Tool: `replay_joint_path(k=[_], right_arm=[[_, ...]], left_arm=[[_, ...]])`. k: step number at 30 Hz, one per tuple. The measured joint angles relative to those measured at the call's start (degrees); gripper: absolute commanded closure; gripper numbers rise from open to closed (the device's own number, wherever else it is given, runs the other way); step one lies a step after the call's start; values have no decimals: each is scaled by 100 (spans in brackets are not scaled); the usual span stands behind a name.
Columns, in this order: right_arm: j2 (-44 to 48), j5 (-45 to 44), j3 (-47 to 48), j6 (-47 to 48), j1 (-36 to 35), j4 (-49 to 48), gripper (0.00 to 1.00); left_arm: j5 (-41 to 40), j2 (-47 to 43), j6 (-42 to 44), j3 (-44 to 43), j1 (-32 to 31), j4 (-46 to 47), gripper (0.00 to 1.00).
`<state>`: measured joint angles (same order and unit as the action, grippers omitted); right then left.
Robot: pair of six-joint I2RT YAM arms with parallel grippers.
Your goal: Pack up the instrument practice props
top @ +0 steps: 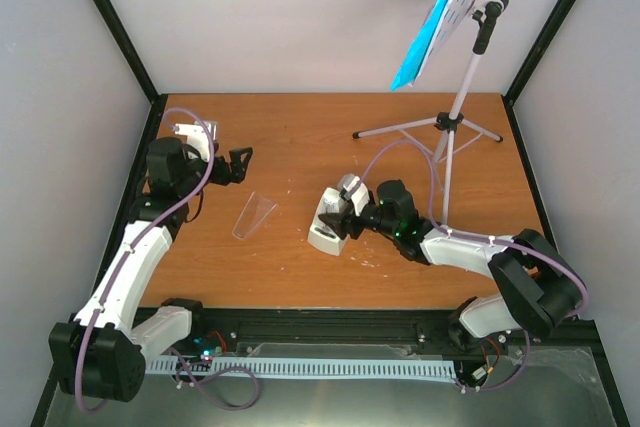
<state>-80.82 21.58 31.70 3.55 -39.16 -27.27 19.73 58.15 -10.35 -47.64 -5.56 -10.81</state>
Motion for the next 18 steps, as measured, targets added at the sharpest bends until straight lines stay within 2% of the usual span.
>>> replay_joint_path(k=[7, 12, 18], right_arm=[[11, 15, -92, -37, 0, -138, 31], [20, 11, -138, -76, 0, -225, 35], [17, 28, -179, -120, 0, -302, 36]], left_arm=[[494, 74, 70, 39, -92, 125, 5], [643, 492, 111, -66, -673, 66, 10], [1692, 901, 39, -195, -1062, 151, 14]])
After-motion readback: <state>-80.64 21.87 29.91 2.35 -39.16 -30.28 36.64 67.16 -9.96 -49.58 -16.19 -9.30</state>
